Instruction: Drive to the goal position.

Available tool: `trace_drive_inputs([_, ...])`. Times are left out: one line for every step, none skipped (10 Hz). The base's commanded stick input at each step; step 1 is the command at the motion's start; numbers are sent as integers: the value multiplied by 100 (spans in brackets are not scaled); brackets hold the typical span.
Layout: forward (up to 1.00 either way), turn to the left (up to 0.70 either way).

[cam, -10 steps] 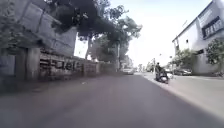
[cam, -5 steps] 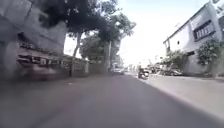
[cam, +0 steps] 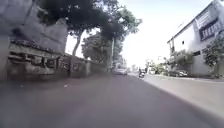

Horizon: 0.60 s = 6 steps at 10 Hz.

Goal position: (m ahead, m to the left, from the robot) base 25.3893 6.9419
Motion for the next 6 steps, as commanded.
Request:
trace_drive_inputs([100, -40])
trace_drive_inputs([100, -40])
trace_drive_inputs([100, -40])
trace_drive_inputs([100, -40])
trace_drive_inputs([100, -40])
trace_drive_inputs([100, -40])
